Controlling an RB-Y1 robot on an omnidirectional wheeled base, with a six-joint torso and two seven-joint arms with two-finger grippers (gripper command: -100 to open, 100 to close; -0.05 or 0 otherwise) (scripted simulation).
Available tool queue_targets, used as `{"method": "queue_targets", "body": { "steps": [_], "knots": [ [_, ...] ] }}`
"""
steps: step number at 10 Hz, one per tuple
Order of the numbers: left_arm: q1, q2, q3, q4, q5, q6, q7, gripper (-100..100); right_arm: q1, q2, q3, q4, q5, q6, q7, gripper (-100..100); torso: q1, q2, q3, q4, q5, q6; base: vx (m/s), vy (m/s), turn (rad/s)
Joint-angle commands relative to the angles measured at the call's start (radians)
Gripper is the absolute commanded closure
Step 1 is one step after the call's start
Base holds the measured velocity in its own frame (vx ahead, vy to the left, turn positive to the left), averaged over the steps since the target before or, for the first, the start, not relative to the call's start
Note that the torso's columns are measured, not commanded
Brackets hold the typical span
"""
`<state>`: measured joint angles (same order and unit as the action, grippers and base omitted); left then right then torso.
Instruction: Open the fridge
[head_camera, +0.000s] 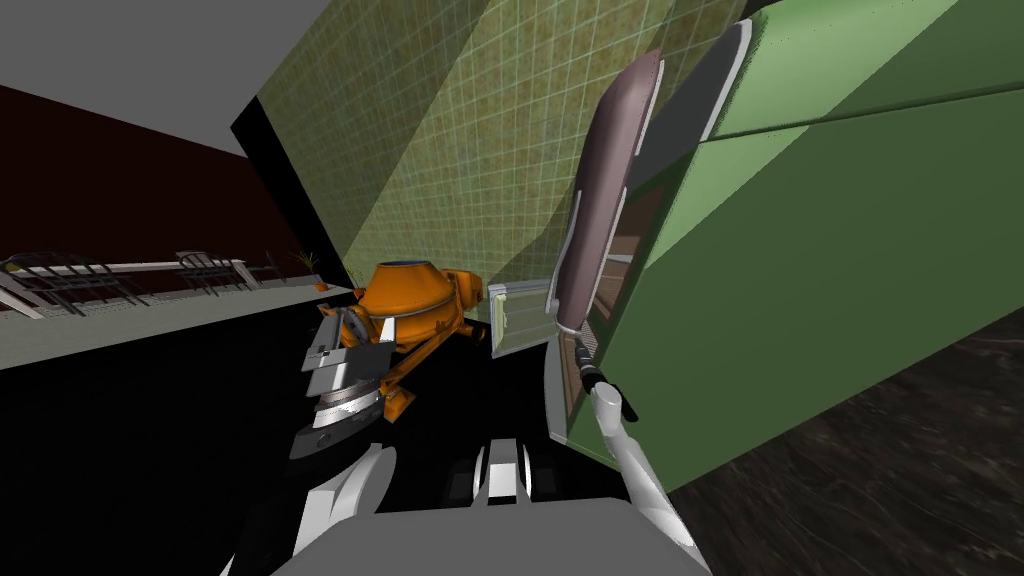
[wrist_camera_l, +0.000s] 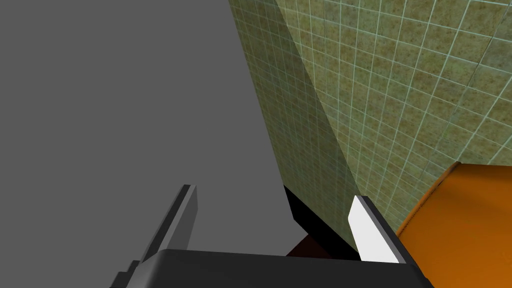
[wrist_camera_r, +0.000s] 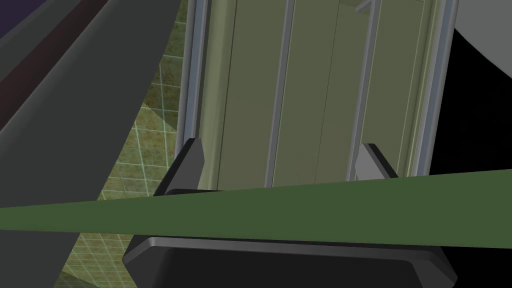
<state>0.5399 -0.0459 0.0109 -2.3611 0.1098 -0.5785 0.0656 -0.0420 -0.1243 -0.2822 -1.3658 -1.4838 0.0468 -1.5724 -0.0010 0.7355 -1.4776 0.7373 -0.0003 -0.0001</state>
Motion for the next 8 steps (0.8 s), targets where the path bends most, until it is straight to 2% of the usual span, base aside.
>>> {"method": "queue_targets", "body": {
  "steps": [1, 2, 4, 6, 8],
  "knots": [
    [0.0, 0.0, 0.0, 0.0, 0.0, 0.0, 0.0, 0, -0.05, -0.011, -0.048, 0.051, -0.06, 0.054, 0.073, -100, 0.0, 0.001, 0.001, 0.0, 0.0, 0.0, -0.063, 0.044, 0.298],
    [0.0, 0.0, 0.0, 0.0, 0.0, 0.0, 0.0, 0, -0.061, -0.011, -0.059, 0.07, -0.124, 0.065, 0.117, -100, 0.004, 0.005, 0.003, 0.002, 0.001, -0.001, -0.088, 0.054, 0.165],
    [0.0, 0.0, 0.0, 0.0, 0.0, 0.0, 0.0, 0, -0.061, -0.011, -0.101, 0.07, -0.125, 0.078, 0.106, -100, 0.0, 0.004, 0.003, 0.001, 0.0, 0.001, -0.034, 0.02, -0.02],
    [0.0, 0.0, 0.0, 0.0, 0.0, 0.0, 0.0, 0, -0.061, -0.011, -0.107, 0.07, -0.185, 0.078, 0.171, -100, -0.001, -0.001, 0.0, 0.0, 0.0, 0.0, 0.004, -0.004, 0.001],
    [0.0, 0.0, 0.0, 0.0, 0.0, 0.0, 0.0, 0, -0.061, -0.011, -0.107, 0.07, -0.185, 0.078, 0.223, -100, 0.001, 0.002, 0.001, 0.0, 0.0, 0.0, 0.006, -0.005, 0.001]
  ]
}}
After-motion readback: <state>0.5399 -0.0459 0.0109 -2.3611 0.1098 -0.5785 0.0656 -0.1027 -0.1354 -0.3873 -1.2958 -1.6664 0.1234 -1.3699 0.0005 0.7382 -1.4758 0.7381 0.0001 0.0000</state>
